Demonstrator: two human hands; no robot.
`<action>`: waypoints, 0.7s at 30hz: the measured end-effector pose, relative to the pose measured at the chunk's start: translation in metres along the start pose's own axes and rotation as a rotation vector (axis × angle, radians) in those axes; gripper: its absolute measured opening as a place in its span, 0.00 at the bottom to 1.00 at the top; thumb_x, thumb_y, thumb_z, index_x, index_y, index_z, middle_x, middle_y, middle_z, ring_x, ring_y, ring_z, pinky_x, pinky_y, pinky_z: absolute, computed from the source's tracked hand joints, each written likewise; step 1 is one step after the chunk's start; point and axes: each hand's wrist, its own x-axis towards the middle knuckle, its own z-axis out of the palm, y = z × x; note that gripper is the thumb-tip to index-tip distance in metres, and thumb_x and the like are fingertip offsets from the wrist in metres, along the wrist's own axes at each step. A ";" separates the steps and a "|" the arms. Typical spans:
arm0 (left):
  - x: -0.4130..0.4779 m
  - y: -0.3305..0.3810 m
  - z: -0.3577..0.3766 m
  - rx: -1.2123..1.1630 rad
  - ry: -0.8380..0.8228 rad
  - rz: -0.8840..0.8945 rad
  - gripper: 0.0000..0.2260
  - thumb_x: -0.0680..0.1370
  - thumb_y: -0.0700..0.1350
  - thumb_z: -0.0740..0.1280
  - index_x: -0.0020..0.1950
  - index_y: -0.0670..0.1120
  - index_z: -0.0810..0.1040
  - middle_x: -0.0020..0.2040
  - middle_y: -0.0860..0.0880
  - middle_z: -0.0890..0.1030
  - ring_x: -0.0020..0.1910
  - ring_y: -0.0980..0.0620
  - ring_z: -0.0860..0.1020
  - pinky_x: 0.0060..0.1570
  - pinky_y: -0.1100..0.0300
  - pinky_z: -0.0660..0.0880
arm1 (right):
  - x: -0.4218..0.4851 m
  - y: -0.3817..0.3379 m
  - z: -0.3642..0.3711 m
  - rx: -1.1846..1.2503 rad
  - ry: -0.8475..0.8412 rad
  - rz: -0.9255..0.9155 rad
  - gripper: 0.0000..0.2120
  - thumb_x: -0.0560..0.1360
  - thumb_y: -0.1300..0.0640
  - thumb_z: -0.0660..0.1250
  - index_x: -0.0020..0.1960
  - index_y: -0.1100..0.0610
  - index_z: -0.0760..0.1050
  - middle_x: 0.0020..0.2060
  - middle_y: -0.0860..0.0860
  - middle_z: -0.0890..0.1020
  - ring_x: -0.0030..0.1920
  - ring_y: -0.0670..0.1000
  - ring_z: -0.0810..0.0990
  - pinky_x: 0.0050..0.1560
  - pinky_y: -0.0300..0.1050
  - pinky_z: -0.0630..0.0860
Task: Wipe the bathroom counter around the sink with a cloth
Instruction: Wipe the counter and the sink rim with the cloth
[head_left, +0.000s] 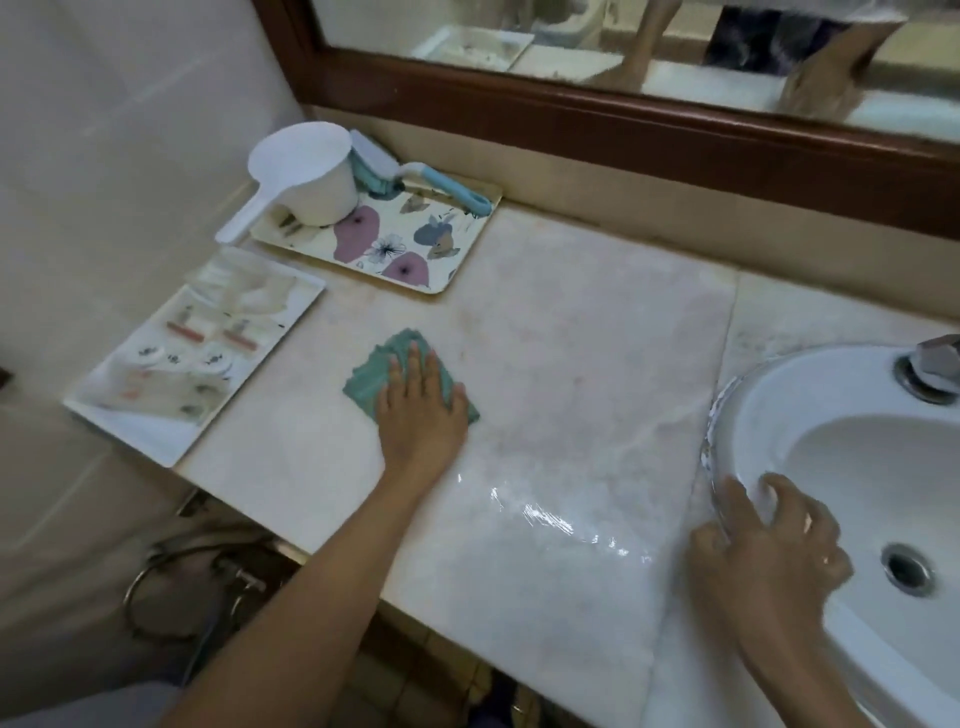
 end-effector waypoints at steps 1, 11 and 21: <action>-0.032 0.017 0.011 -0.004 0.027 0.032 0.30 0.80 0.59 0.43 0.80 0.47 0.53 0.80 0.50 0.48 0.79 0.48 0.46 0.75 0.49 0.48 | -0.003 -0.005 0.004 0.023 0.027 -0.034 0.24 0.64 0.52 0.60 0.59 0.54 0.77 0.66 0.60 0.70 0.66 0.60 0.62 0.60 0.64 0.62; -0.063 -0.043 -0.005 0.127 -0.115 0.594 0.29 0.81 0.62 0.47 0.80 0.52 0.52 0.80 0.53 0.48 0.79 0.51 0.44 0.76 0.51 0.49 | -0.048 -0.035 0.038 0.029 -0.125 -0.394 0.23 0.60 0.57 0.72 0.56 0.51 0.77 0.59 0.57 0.75 0.60 0.55 0.71 0.51 0.60 0.70; -0.008 0.031 0.009 -0.018 -0.085 0.292 0.29 0.82 0.57 0.49 0.80 0.48 0.49 0.80 0.49 0.44 0.79 0.46 0.41 0.75 0.46 0.45 | -0.041 -0.052 0.040 0.089 -0.014 -0.243 0.20 0.63 0.46 0.55 0.46 0.46 0.81 0.52 0.52 0.81 0.56 0.48 0.73 0.50 0.59 0.70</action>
